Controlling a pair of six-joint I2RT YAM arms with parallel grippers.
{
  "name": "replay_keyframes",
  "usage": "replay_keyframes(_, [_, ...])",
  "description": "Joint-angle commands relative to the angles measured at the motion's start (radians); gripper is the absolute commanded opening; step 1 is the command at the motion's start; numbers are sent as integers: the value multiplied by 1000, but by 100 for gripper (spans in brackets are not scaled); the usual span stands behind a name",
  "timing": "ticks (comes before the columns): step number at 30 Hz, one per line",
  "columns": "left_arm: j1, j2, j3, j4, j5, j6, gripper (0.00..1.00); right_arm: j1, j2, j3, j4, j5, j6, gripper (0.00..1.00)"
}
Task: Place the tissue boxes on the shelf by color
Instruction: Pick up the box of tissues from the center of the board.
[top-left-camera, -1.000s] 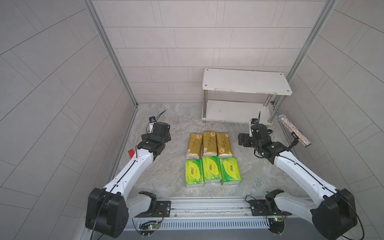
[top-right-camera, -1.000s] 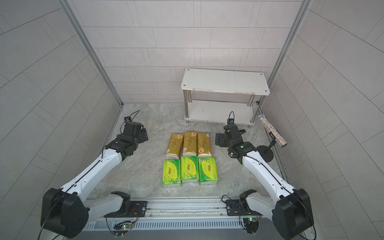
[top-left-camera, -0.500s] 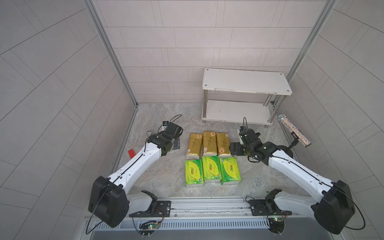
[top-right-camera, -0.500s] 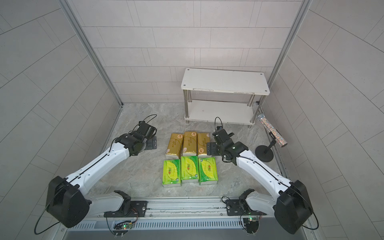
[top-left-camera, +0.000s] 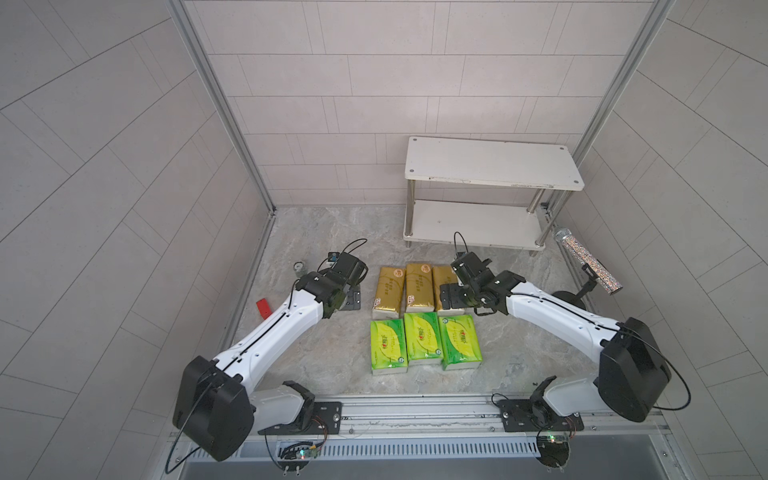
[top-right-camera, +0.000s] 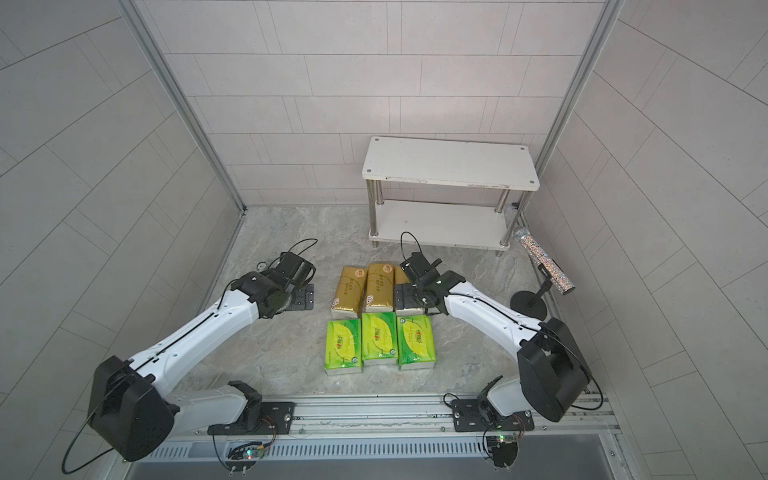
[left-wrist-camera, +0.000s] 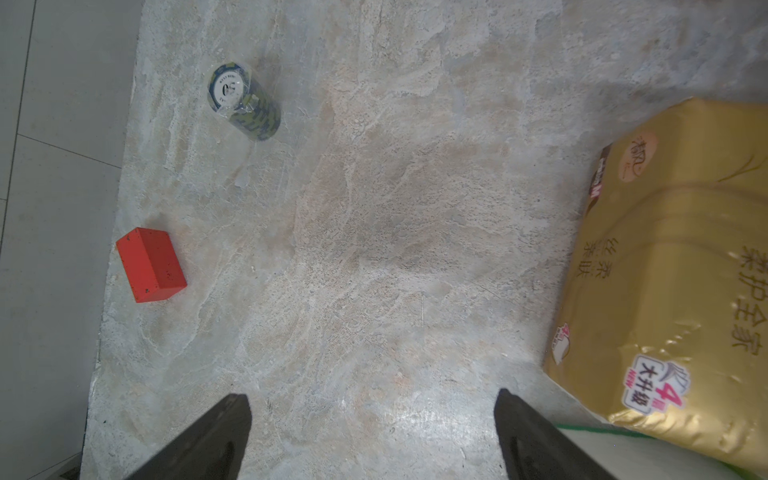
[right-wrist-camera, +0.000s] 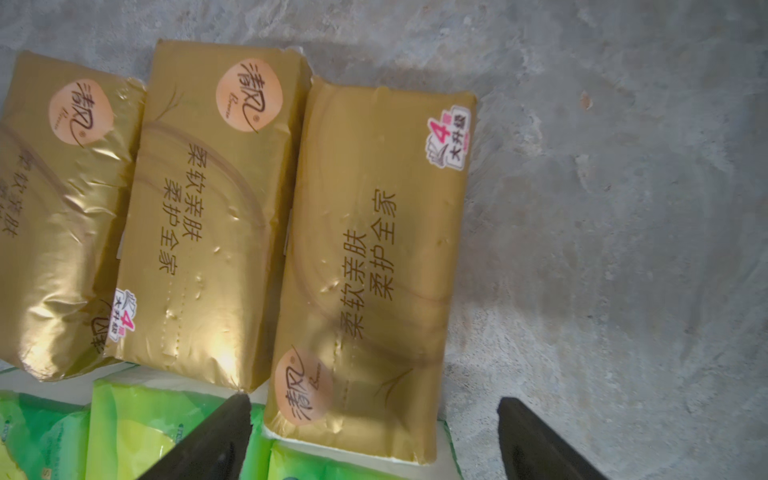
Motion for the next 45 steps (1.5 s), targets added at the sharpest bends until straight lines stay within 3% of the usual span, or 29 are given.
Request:
replay_keyframes(1, [-4, 0, 8, -30, 8, 6, 100, 22, 37, 36, -2, 14, 15, 99])
replay_keyframes(7, [-4, -1, 17, -32, -9, 20, 100, 42, 109, 62, -12, 43, 27, 99])
replay_keyframes(19, [-4, 33, 61, -39, -52, 40, 100, 25, 73, 9, 8, 113, 57, 98])
replay_keyframes(29, [-4, 59, 83, -37, -65, 40, 100, 15, 145, -13, 58, 80, 34, 86])
replay_keyframes(37, [-4, 89, 104, -34, -75, 38, 100, -32, 202, -30, 107, 81, 33, 86])
replay_keyframes(41, [-4, 77, 107, -33, -102, 31, 100, -38, 195, -47, 127, 87, 32, 77])
replay_keyframes(45, [-3, 70, 108, -27, -131, 32, 100, -39, 153, -44, 119, 108, 26, 73])
